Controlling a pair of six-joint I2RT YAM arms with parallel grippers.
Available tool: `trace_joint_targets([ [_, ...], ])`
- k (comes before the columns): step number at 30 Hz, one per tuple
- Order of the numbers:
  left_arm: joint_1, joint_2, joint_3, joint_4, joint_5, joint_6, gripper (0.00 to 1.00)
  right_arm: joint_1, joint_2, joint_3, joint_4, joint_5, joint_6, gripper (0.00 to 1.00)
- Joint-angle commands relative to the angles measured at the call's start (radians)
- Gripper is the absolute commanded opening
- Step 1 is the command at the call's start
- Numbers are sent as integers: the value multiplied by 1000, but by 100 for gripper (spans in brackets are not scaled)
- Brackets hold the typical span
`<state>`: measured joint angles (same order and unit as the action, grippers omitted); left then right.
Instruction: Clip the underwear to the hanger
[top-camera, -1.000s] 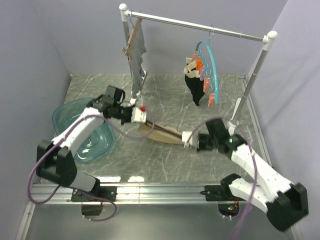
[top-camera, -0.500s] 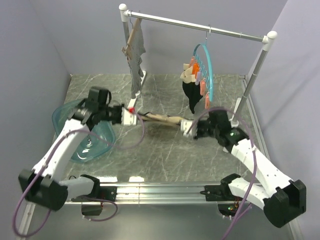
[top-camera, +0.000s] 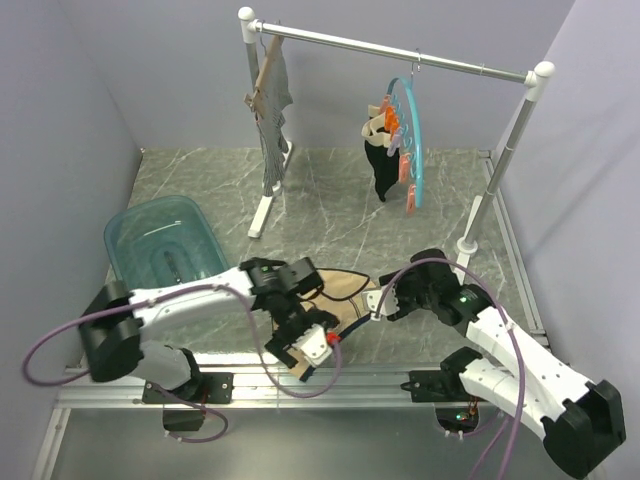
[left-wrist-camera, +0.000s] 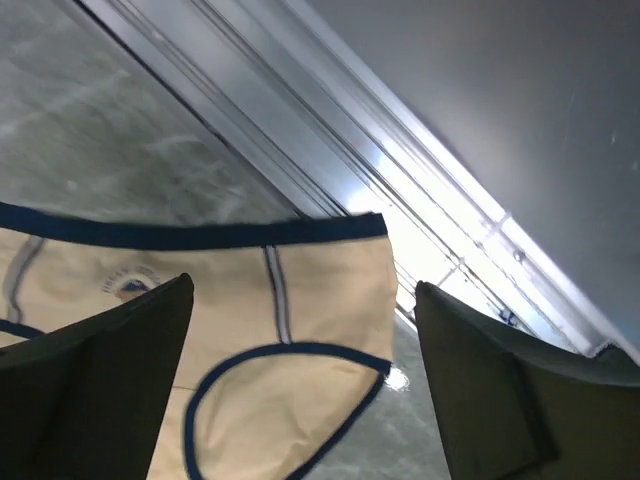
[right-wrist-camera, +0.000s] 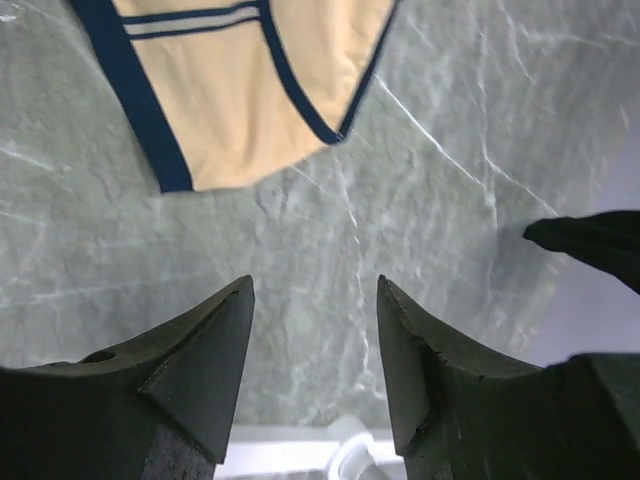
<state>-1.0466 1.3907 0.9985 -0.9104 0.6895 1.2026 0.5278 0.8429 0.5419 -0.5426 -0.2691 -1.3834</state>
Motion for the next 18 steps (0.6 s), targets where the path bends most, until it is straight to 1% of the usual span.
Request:
trace_joint_targets([
  [1,-20,77,205,-106,47,-53,99,-6,-39,64,-88,41,61,60],
  [3,0,88,253,-93,47,-109,99,-28,-62,98,-105,28,125,60],
  [4,35,88,264,-53,42,-141,99,-32,-71,105,-111,25,145,60],
  [5,51,80,262,15,29,-234,99,-35,-83,112,-126,25,162,59],
  [6,66,85,258,138,6,-265,99,-40,-103,112,-132,30,199,59],
  [7,83,112,262,169,-28,-268,96,-45,-114,109,-141,28,214,58],
  [8,83,137,272,169,-50,-205,95,-49,-126,101,-146,30,227,57],
  [9,82,166,285,119,-62,-146,96,-54,-149,96,-151,30,248,57],
  [11,74,244,313,91,-102,-16,99,-60,-174,81,-154,33,271,57],
  [13,73,304,327,67,-136,66,99,-58,-200,75,-171,39,290,57],
  [14,69,324,327,71,-175,115,99,-60,-208,72,-174,44,296,57],
  [18,57,431,371,74,-231,161,99,-58,-269,52,-191,39,316,58],
])
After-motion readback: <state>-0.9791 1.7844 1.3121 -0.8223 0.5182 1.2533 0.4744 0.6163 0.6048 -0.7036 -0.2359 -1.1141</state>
